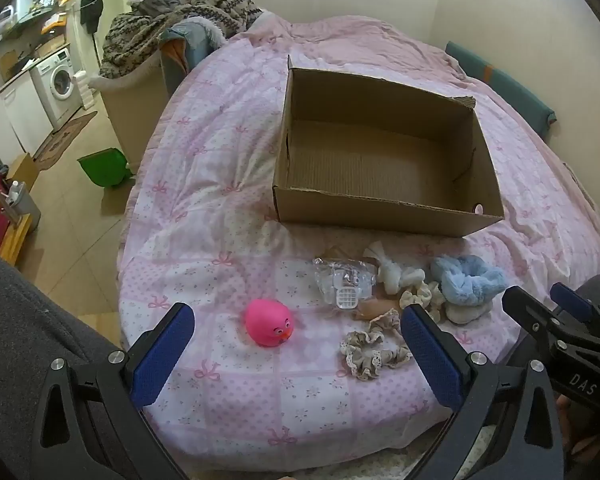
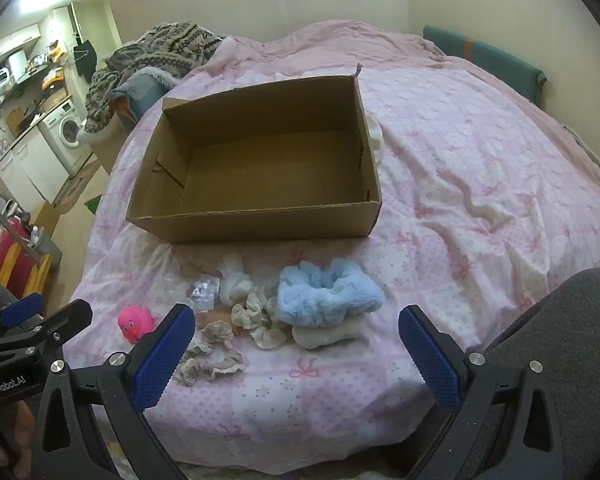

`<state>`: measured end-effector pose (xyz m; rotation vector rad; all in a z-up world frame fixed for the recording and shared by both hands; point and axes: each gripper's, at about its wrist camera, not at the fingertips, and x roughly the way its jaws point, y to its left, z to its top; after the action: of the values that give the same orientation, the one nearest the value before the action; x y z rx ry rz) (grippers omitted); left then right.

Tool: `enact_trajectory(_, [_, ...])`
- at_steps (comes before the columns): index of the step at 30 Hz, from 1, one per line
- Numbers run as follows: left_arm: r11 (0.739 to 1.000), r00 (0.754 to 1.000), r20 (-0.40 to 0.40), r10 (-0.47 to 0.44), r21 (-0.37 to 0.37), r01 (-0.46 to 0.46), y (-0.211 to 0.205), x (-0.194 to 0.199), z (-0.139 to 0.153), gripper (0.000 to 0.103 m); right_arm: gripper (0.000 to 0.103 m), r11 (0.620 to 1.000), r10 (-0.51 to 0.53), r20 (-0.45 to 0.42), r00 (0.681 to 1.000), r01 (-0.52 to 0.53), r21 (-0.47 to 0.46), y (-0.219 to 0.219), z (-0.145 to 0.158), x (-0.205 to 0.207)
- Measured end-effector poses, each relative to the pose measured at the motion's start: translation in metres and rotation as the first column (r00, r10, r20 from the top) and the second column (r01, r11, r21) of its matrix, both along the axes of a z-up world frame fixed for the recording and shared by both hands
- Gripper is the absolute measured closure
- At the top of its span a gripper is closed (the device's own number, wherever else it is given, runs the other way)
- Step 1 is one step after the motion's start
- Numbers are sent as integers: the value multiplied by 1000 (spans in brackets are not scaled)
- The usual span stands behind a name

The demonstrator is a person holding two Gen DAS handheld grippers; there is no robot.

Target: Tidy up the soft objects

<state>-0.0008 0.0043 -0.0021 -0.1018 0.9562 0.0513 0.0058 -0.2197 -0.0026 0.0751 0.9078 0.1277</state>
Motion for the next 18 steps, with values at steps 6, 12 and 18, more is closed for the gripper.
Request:
enact_trajectory(6, [1000,1000,-3,1,1,0,0,1,-2,0,0,1000,-3,-1,1000,3,-2,-2,-2,1])
enact_trajectory(12, [1000,1000,-4,0,1,0,-2,1,-2,0,0,1000,-3,-1,1000,3,-10,-1,-2,0])
enact_trajectory(18, [1000,1000,-4,1,0,-1,-2,1,-2,0,0,1000,-4,-1,1000,4,-13,-2,-2,0])
